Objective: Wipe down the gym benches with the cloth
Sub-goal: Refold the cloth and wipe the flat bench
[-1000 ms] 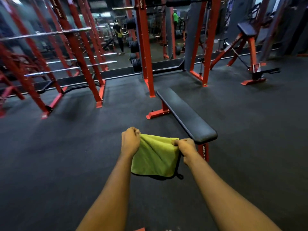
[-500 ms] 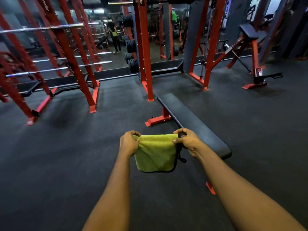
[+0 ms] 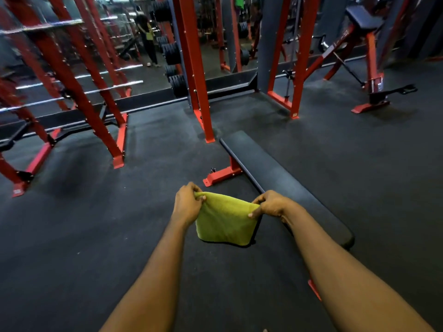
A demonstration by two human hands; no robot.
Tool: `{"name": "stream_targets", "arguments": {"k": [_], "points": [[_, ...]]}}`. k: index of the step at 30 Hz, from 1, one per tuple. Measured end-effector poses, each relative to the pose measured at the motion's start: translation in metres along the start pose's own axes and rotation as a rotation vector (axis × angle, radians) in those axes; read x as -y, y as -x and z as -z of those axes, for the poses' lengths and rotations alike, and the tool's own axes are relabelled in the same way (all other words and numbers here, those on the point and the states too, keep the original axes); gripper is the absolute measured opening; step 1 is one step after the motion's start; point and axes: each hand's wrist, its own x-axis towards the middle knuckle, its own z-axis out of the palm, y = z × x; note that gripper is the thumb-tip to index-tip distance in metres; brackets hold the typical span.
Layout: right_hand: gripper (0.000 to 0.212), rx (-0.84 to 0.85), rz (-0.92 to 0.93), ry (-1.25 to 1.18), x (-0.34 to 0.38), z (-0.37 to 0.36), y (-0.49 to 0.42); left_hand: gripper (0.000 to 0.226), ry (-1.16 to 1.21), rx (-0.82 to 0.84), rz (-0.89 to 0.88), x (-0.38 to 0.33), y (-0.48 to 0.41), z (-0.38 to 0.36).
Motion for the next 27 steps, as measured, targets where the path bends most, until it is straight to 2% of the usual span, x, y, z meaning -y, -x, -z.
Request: {"name": "stream_targets", "arguments": {"k": [4, 9, 11, 13, 18, 23, 27], "points": [[0.018, -0.192, -0.085, -0.072, -0.012, 0.009, -0.054, 0.014, -0.113, 0.149, -0.110, -0.002, -0.065, -0.024], [0.012, -0.322, -0.116, -0.160, -0.034, 0.009, -0.081, 0.014, -0.065, 0.264, -0.169, -0.002, -0.100, -0.056], [0.012, -0.445, -0.195, -0.193, -0.054, 0.013, -0.105, 0.018, -0.056, 0.364, -0.238, -0.004, -0.141, -0.091], [0.014, -0.536, -0.259, -0.238, -0.067, 0.011, -0.112, 0.018, -0.065, 0.446, -0.298, -0.008, -0.163, -0.114], [0.021, -0.915, -0.483, -0.466, -0.098, -0.012, -0.115, 0.013, -0.069, 0.728, -0.539, -0.026, -0.210, -0.186], [0.037, -1.180, -0.661, -0.561, -0.119, -0.032, -0.104, 0.013, -0.041, 0.928, -0.663, -0.051, -0.215, -0.235], [0.040, -1.395, -0.768, -0.641, -0.143, -0.044, -0.093, 0.014, -0.111, 1.085, -0.794, -0.073, -0.201, -0.281]]}}
